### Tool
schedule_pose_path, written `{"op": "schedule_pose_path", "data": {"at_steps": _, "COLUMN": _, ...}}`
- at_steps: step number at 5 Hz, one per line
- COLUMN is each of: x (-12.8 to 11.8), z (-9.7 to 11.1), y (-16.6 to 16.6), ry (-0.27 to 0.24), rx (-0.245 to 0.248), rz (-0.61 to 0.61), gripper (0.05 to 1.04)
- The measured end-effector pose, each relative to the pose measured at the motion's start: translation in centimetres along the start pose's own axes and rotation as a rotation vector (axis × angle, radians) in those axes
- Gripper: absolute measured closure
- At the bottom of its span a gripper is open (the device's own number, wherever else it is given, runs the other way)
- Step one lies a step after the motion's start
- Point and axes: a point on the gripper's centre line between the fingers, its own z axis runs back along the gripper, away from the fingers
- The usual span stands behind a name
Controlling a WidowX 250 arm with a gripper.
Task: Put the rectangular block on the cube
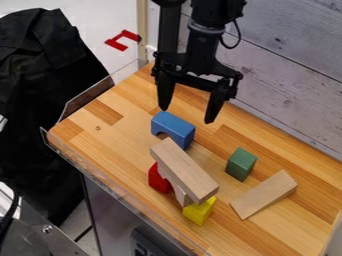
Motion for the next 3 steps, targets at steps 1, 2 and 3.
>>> {"op": "schedule_pose_path", "data": {"at_steps": 1, "x": -0.4, "z": -0.9, "y": 0.1, "ry": 0.034, "rx": 0.010, "rz": 0.004, "gripper": 0.084}}
{"op": "schedule_pose_path", "data": {"at_steps": 2, "x": -1.1, "z": -1.2, "y": 0.6, "ry": 0.062, "rx": 0.011, "rz": 0.078, "gripper": 0.084}}
{"op": "schedule_pose_path", "data": {"at_steps": 3, "x": -1.6, "z": -0.2, "y": 0.7, "ry": 0.043, "rx": -0.002, "rz": 0.105, "gripper": 0.084}}
